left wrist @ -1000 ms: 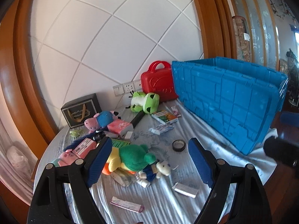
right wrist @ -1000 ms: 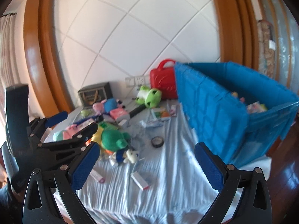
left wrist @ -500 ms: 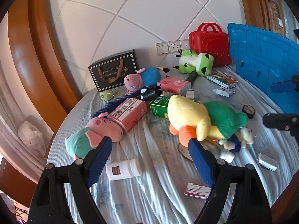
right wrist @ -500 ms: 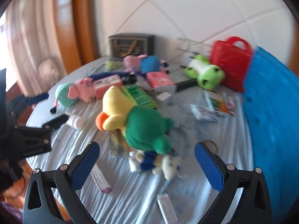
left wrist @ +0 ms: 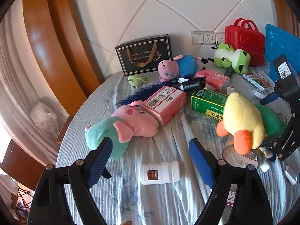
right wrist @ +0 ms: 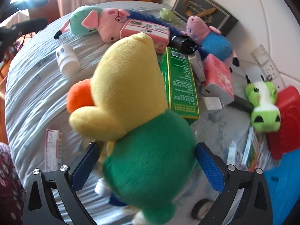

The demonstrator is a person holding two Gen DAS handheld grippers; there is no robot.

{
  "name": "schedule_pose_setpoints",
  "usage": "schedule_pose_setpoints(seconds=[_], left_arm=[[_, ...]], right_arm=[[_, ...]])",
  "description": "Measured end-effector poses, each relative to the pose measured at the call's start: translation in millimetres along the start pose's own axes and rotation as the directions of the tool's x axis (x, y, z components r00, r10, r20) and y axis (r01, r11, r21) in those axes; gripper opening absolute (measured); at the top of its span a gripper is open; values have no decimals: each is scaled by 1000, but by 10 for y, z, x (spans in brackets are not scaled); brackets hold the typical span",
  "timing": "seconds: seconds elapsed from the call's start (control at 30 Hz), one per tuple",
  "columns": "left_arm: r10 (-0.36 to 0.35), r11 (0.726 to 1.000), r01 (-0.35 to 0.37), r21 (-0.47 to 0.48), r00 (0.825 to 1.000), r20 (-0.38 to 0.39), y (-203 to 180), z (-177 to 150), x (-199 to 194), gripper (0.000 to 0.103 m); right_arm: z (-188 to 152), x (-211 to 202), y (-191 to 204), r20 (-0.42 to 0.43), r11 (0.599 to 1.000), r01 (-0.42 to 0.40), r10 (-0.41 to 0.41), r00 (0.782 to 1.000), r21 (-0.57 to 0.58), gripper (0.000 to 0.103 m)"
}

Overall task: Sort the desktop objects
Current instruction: 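Grasp the pink pig plush with the left tool while the right tool grasps the yellow-green duck plush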

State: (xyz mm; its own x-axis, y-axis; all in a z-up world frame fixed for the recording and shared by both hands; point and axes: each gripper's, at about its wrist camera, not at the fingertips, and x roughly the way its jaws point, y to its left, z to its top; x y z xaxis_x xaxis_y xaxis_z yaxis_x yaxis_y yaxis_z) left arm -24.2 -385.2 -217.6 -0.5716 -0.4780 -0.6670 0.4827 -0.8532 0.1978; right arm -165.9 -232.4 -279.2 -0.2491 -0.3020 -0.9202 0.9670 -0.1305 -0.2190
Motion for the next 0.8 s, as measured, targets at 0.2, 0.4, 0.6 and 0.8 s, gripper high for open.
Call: schedule_pose_setpoints(seconds=[0.2,0.4,0.6,0.8], left_arm=[[5,999,-4,39,999,-36,138,26,238,84],[-23,979,37,198,997,-73,387,124,561,84],[-75,919,130,371,984,-160,765,367,1044,84],[-182,822,321,471,931,-317,805,476,1642,84]], right_arm=[[159,288,-99,-51,997,-57,54,997,-50,103],[206,402,-200,-41,995,-84,87,995,54,103],[221,387,-227,-64,992,-59,67,996,109,103],[259,398,-296,-87,987,-55,69,994,150,103]])
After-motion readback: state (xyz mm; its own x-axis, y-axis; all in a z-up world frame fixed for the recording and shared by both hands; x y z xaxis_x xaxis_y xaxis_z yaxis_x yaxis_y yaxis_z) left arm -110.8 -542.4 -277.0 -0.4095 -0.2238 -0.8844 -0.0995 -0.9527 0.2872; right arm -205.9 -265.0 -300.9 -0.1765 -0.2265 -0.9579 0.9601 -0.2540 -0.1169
